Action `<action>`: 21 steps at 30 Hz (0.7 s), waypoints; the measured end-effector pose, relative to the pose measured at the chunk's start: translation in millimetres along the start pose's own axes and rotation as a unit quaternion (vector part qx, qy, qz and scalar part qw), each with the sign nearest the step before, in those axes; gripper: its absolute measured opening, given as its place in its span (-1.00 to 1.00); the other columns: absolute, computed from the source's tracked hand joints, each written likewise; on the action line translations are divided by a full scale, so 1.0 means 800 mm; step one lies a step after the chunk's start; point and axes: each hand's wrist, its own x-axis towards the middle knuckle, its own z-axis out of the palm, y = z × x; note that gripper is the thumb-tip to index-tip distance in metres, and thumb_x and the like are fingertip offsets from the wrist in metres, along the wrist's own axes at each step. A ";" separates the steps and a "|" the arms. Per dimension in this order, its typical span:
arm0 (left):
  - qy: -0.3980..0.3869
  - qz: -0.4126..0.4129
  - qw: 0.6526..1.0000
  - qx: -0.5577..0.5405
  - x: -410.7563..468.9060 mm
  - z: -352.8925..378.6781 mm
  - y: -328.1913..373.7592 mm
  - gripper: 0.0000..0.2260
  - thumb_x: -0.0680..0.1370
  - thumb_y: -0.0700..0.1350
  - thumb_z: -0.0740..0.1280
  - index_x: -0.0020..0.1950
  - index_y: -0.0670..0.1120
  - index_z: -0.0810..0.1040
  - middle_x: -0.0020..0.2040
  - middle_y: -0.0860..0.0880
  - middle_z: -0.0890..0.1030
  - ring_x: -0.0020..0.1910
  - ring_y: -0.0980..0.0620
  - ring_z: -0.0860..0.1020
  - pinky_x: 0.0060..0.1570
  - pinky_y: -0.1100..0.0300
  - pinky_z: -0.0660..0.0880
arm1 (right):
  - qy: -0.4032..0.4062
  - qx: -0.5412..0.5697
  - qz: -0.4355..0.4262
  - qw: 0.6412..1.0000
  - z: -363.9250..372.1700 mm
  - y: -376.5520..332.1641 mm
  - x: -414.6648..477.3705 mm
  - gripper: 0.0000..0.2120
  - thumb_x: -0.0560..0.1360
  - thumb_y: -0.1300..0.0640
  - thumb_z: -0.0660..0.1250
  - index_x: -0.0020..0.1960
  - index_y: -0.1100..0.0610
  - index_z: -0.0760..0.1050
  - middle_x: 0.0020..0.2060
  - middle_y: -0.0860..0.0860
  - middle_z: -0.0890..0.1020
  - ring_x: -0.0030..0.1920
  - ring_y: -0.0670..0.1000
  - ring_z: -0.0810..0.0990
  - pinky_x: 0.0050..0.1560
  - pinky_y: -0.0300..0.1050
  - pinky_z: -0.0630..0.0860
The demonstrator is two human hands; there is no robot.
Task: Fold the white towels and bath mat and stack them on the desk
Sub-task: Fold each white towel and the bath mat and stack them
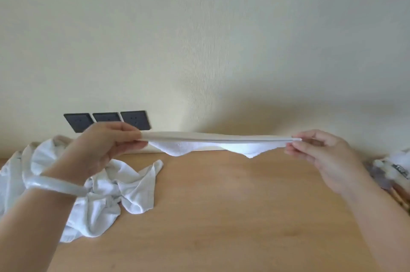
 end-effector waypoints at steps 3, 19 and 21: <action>0.005 -0.106 0.994 0.021 -0.016 -0.004 -0.113 -0.91 0.43 -0.44 0.36 -0.08 -0.39 0.57 -0.20 -0.26 0.64 -0.23 -0.09 0.69 -0.23 0.28 0.62 | 0.018 0.000 0.113 0.993 -0.013 0.090 -0.037 -0.14 -0.17 -0.14 0.69 -0.05 0.36 0.56 -0.23 0.24 0.67 -0.24 0.17 0.69 -0.22 -0.17 0.63; 0.091 -0.219 0.957 0.166 -0.106 -0.006 -0.379 -0.85 0.39 -0.50 0.34 -0.19 -0.30 0.45 -0.30 -0.21 0.56 -0.35 -0.23 0.64 -0.11 -0.11 0.59 | 0.065 -0.197 0.382 0.901 -0.042 0.291 -0.157 -0.77 0.44 0.43 0.36 0.01 0.26 0.38 -0.13 0.27 0.62 -0.27 0.25 0.69 0.08 0.24 0.57; 0.084 -0.204 0.957 0.189 -0.116 -0.008 -0.388 -0.82 0.38 -0.49 0.32 -0.27 -0.23 0.52 -0.34 -0.15 0.57 -0.38 -0.17 0.63 -0.14 -0.01 0.57 | 0.048 -0.215 0.374 0.901 -0.043 0.292 -0.163 -0.77 0.44 0.44 0.35 0.01 0.26 0.38 -0.16 0.24 0.63 -0.29 0.23 0.69 0.07 0.24 0.57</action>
